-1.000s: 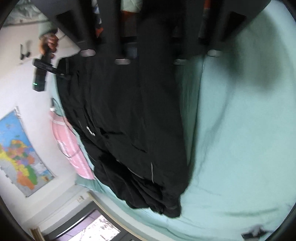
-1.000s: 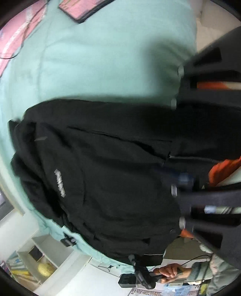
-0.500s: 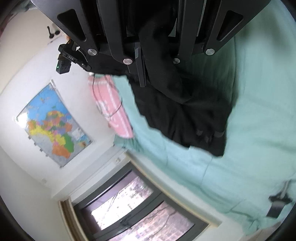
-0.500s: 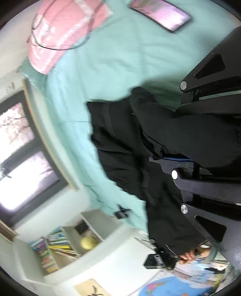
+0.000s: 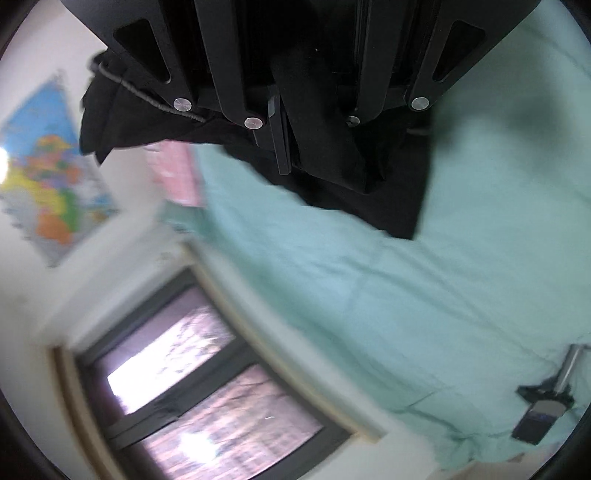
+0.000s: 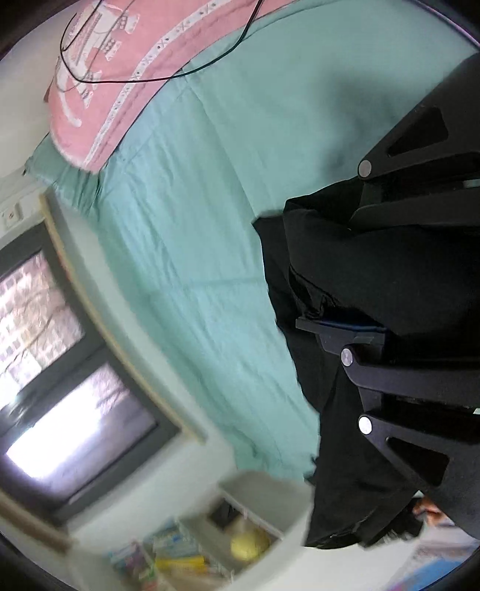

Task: Fold large clothes

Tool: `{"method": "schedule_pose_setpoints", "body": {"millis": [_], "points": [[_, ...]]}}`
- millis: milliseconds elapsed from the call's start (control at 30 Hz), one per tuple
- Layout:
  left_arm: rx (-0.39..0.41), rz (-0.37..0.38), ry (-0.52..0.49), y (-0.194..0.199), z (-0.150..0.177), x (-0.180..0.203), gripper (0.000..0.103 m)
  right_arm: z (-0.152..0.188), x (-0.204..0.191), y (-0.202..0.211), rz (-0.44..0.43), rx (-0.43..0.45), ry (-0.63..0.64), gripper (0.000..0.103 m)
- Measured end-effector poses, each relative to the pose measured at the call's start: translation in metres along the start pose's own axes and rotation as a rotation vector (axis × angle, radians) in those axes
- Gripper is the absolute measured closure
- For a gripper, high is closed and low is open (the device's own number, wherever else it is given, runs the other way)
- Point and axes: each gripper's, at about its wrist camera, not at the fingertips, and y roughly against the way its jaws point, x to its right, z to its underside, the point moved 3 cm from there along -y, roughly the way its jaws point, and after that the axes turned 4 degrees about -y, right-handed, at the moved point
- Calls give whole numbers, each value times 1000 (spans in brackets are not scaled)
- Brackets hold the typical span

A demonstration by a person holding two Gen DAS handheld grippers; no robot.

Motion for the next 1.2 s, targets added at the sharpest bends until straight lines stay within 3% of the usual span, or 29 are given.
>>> {"method": "schedule_pose_setpoints", "body": {"millis": [67,133,167,200,267,367,533,667,700,800,900,967,1033,1200], "points": [[-57,-103,33,-43,3,-23,90,5,11,-45,79,-49,-12,80],[-127,-158,72,-80,16,-48,88,19,27,-96,128,-137,-14,79],[-141,-166,74,-94,22,-56,88,31,33,-120,138,-178,-7,79],[-136,-153,65,-100,27,-61,87,39,37,-132,138,-162,9,79],[-100,-119,45,-100,31,-63,87,44,39,-131,131,-79,34,79],[-74,-128,-5,-101,35,-61,87,47,35,-129,148,-44,71,79],[-75,-136,-24,-100,34,-60,87,45,37,-128,129,-61,52,79],[-122,-81,-52,-75,29,-46,83,48,50,-107,21,-120,27,76],[-126,-49,-65,-66,29,-42,80,50,57,-96,-28,-134,13,73],[-89,31,-73,-19,24,-37,59,55,82,-48,-158,-113,-80,46],[34,157,-75,35,10,-28,44,66,83,1,-113,-25,9,29],[102,172,-121,57,4,-17,33,78,69,20,-12,19,150,18],[129,75,-181,60,-1,-7,28,83,54,24,26,11,244,17],[0,-138,-313,6,4,9,28,65,15,8,71,46,344,17]]}}
